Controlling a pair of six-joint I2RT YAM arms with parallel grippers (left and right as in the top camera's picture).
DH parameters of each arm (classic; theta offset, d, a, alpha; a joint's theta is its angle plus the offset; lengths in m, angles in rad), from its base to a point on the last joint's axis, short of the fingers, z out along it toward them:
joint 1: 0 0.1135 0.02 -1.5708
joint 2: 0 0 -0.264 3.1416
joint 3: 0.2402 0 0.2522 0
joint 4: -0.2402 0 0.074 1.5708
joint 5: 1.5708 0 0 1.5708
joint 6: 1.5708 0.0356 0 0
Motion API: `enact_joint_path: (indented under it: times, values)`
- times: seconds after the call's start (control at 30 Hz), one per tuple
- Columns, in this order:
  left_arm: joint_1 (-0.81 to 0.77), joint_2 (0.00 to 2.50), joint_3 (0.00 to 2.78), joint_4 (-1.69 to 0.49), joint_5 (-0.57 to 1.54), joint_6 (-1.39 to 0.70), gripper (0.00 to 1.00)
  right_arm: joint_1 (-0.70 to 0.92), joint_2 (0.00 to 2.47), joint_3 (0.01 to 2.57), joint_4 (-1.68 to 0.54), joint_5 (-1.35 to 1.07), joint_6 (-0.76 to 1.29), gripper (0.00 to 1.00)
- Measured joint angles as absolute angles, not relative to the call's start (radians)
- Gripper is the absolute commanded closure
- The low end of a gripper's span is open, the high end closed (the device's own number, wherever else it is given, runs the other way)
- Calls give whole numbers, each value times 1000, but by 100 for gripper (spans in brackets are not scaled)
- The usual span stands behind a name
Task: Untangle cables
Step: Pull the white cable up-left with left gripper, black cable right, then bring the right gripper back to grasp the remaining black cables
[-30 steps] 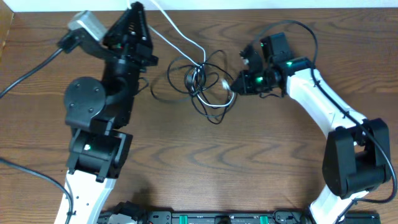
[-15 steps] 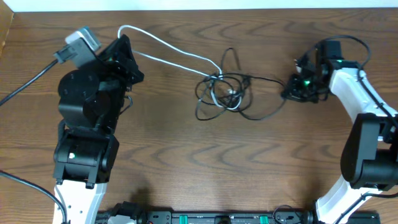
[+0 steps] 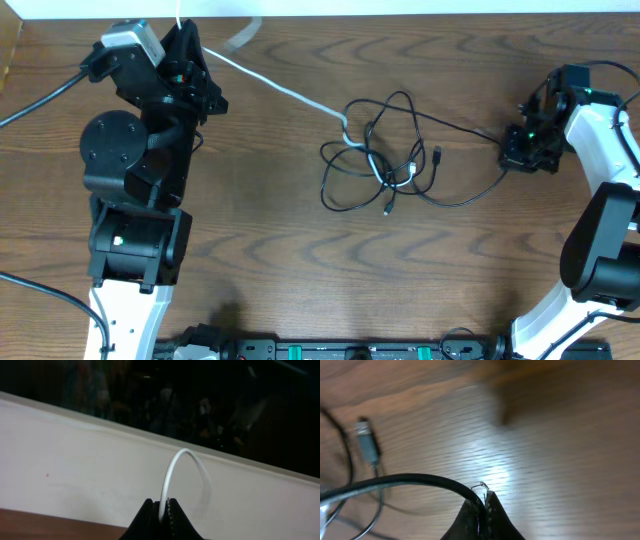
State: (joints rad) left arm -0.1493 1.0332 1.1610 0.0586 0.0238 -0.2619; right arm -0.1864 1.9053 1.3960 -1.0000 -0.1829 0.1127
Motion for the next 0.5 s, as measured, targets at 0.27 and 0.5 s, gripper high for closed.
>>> enact_joint_path:
  times: [0.27,0.5]
  values:
    - [-146,1031,1185,-176,298,-549,93,-73,1907,1496,-1087,-564,-234,18]
    - [-146,1059,1185,62,458,-865,93,120,1862,1653,-1023,-699,-297,16]
